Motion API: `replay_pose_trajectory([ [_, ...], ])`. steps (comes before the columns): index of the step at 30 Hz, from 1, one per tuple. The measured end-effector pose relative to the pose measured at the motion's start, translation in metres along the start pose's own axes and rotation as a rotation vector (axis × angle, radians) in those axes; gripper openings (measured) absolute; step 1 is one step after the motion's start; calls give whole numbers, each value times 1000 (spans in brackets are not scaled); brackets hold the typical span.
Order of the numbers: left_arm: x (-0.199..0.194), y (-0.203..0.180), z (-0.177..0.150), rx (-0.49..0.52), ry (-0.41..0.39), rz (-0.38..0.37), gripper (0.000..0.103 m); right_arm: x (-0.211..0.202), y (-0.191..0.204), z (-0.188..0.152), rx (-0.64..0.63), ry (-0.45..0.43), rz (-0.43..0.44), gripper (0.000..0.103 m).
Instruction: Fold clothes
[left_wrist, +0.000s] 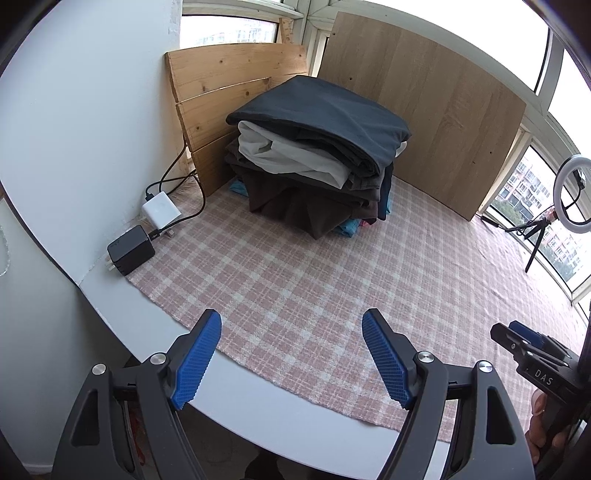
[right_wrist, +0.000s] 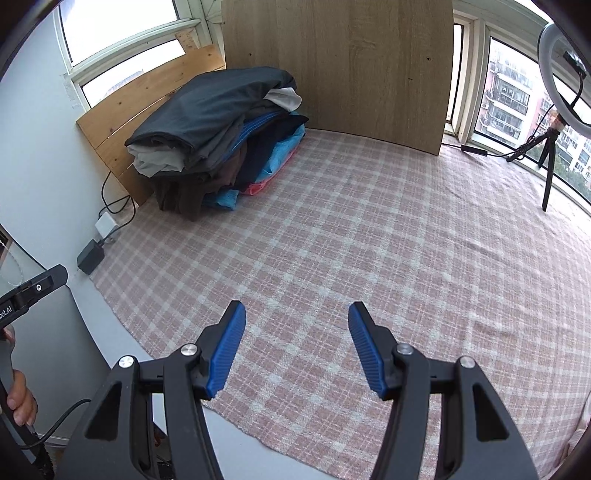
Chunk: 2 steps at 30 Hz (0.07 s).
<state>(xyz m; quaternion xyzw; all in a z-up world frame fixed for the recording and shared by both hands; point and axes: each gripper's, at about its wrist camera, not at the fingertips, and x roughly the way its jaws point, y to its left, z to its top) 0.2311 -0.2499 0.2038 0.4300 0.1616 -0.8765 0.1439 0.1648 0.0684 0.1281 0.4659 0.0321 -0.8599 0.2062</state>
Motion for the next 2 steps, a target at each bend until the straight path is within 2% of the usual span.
replay_pose_trajectory([
  [2,2,-1,1,3,5,-7,77,1,0,0,-2,4,-2,57],
])
